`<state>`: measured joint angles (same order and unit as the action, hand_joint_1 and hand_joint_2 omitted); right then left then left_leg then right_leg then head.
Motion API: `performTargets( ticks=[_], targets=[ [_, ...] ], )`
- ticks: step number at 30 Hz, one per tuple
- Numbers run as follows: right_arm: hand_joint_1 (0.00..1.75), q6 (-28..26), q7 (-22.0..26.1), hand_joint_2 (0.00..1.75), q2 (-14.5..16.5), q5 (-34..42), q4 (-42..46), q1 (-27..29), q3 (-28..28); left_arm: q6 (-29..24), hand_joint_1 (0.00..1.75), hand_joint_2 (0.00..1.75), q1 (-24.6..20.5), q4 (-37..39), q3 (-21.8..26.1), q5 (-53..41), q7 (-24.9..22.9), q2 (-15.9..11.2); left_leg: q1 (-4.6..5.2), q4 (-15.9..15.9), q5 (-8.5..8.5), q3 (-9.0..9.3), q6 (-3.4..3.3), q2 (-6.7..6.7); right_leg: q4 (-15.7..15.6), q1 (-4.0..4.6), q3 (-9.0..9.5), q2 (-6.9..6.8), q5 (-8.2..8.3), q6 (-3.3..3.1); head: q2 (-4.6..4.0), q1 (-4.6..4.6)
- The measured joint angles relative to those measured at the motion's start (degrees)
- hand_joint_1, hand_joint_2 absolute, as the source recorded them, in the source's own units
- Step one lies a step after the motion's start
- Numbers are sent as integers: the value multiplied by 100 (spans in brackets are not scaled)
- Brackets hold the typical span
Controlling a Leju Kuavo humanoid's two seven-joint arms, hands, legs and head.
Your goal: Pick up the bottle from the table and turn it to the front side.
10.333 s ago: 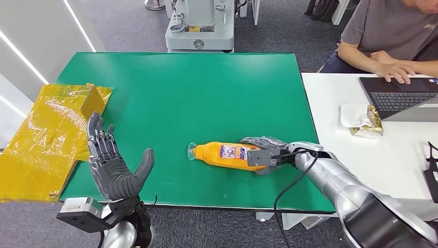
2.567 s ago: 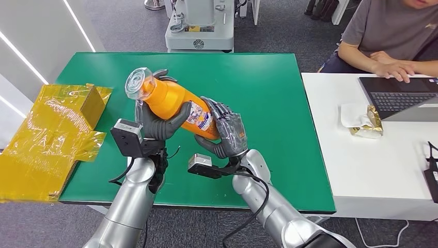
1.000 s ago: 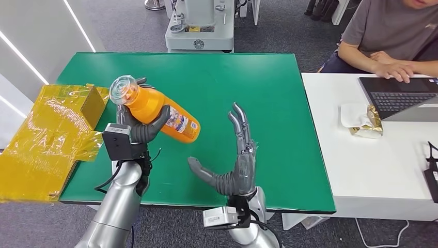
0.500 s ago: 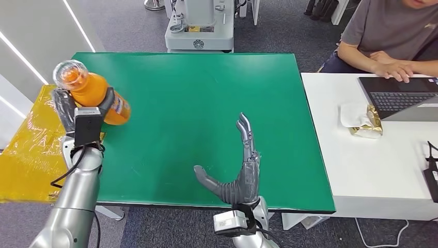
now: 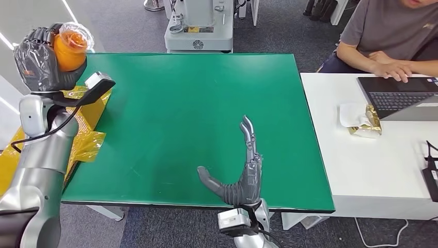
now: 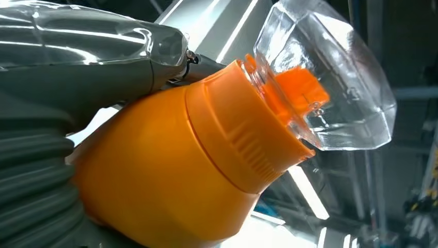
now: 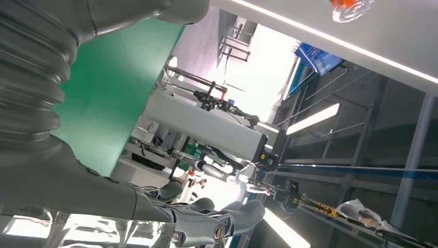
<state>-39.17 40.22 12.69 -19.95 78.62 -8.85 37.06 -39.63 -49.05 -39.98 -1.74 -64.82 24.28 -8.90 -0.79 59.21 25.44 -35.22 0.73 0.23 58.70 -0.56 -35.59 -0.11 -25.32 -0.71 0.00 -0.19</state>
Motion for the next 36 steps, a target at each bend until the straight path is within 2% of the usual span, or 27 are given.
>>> performTargets(
  ticks=[4, 10, 15, 30, 36],
  targets=[
    [0, 0, 0, 175, -19, -9, -9, 53, -26, -4, 175, 175, -153, 567, -43, -508, -419, -30, -1, 0, 0, 1, 0, 3, 0, 0, -1, 4, 0, -1, 0, 1],
    [0, 0, 0, 175, -31, -134, -9, 115, -51, -9, 175, 175, -39, 1147, -62, -1295, -947, 15, -1, -1, 1, 0, 1, 2, 0, 0, -2, 4, -2, 0, 0, 1],
    [0, 0, 0, 175, -55, -162, -3, 183, -66, -13, 175, 175, 93, 1439, -96, -1500, -1183, 43, 0, -1, 1, -1, 1, 3, 0, 0, -1, 5, -2, 0, 0, 2],
    [0, 7, 0, 175, -117, -31, -26, 260, -36, -15, 175, 175, 1009, 1614, -66, -2154, -1816, -38, -2, -3, 2, -2, 3, 3, 0, 1, -2, 4, -5, -3, 0, 2],
    [0, 38, 0, 175, -118, -11, -28, 258, -36, -16, 175, 175, 1277, 1710, -66, -2175, -1877, -57, -2, -3, 3, -2, 3, 3, 0, 1, -2, 4, -5, -3, 0, 2]
  ],
)
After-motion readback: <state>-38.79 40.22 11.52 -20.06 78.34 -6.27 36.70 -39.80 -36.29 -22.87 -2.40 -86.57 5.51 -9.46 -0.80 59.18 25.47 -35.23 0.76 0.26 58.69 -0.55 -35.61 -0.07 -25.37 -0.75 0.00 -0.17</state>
